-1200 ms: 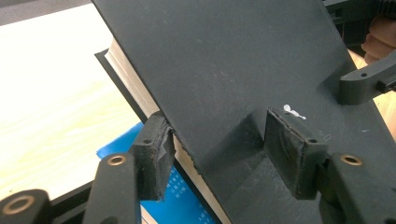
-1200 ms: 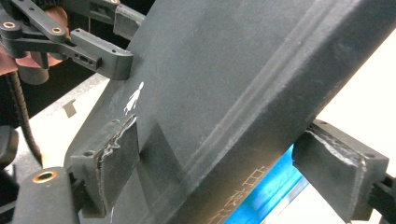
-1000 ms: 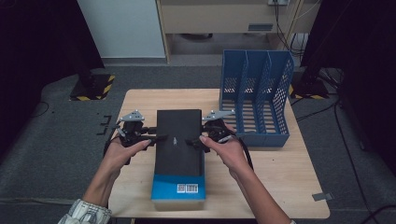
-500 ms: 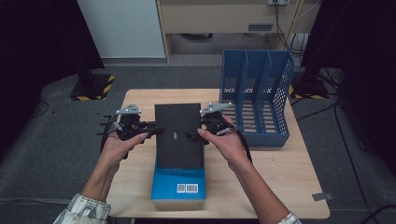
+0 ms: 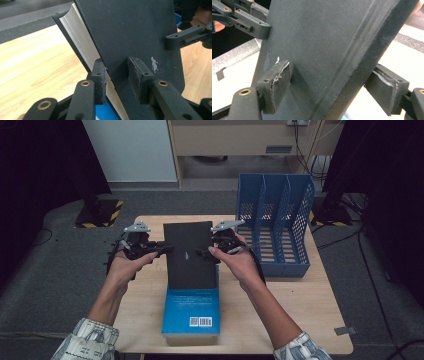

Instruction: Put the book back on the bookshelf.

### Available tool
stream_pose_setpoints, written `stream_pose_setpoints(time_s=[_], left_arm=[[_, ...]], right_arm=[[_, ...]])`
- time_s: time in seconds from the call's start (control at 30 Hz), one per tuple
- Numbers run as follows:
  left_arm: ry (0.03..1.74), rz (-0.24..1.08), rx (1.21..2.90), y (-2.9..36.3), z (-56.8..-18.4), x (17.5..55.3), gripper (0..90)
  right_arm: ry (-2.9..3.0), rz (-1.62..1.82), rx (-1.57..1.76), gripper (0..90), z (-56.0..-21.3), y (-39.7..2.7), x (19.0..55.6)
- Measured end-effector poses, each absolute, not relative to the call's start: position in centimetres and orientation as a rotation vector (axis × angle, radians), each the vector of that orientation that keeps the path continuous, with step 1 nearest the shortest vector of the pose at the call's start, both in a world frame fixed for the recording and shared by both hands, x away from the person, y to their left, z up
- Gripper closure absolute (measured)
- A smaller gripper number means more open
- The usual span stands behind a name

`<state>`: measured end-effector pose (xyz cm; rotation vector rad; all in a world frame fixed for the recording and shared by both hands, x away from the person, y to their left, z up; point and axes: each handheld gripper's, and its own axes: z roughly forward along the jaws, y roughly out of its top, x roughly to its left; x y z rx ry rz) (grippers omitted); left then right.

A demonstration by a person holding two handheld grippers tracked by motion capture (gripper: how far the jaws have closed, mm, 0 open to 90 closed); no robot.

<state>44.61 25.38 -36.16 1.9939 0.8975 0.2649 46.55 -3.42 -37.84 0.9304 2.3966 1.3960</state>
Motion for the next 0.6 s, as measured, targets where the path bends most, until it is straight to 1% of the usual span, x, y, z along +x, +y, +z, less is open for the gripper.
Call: stream_pose_setpoints(time_s=[0.13, 0.6], left_arm=[[0.889, 0.273, 2.000, 25.3, -35.7, 45.3, 70.4], [0.897, 0.284, 2.002, 25.1, -35.2, 46.7, 72.0]], right_arm=[[2.395, 1.383, 0.938, 21.9, -37.8, -3.3, 47.4], [2.360, 1.380, 0.935, 23.1, -37.4, -3.3, 48.5]])
